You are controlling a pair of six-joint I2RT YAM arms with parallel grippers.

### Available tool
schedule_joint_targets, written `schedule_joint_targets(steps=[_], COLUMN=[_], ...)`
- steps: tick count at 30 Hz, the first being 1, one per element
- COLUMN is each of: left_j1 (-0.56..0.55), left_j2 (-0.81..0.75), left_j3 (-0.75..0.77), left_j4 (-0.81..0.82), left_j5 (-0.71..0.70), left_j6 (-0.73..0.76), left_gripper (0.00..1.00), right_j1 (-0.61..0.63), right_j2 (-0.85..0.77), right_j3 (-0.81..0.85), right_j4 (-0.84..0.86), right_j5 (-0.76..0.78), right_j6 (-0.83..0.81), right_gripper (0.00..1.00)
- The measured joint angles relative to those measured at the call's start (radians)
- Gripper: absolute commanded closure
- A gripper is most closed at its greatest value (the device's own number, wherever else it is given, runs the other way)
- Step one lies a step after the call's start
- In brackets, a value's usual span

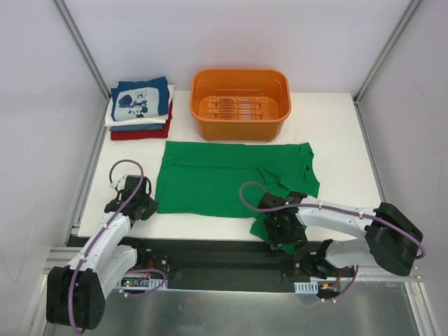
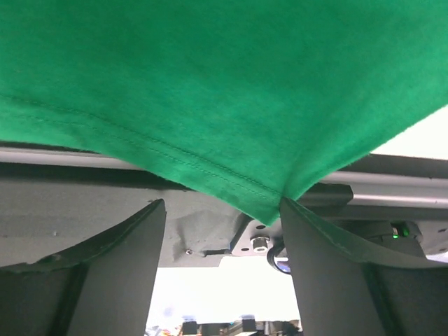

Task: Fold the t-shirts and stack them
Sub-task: Grap the side of the flattened tshirt closest away from the robot with both arms

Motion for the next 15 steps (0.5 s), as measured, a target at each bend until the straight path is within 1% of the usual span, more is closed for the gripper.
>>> schedule_joint_targets(steps=[4, 7, 8, 10, 11, 12, 15], left_j1=[0.0, 0.0, 0.0, 0.0, 0.0, 0.0, 0.0], left_j2=[0.0, 0.0, 0.0, 0.0, 0.0, 0.0, 0.0], left_j3=[0.002, 0.003, 0.003, 0.003, 0.003, 0.003, 0.003], left_j4=[0.0, 0.0, 0.0, 0.0, 0.0, 0.0, 0.0], left_j5=[0.0, -0.001, 0.0, -0.001, 0.0, -0.001, 0.0], left_j6=[0.001, 0.001, 0.001, 0.003, 0.004, 0.006, 0.009], left_gripper=[1.0, 1.0, 1.0, 1.0, 1.0, 1.0, 1.0], right_j1=[0.001, 0.001, 0.001, 0.0, 0.0, -0.001, -0.019], right_j2=[0.002, 0.023, 0.034, 0.054, 0.061, 0.065, 0.073], right_j3=[0.0, -0.003, -0.003, 0.003, 0.006, 0.008, 0.01], right_j4=[-0.022, -0.029, -0.03, -0.029, -0.028, -0.027, -0.029], right_j5=[0.016, 0.023, 0.024, 0.021, 0.019, 0.018, 0.02], right_j6=[0.031, 0.042, 0.043, 0.048, 0.049, 0.048, 0.042], right_gripper=[0.35, 0.42, 0.48, 0.54, 0.63, 0.66, 0.72])
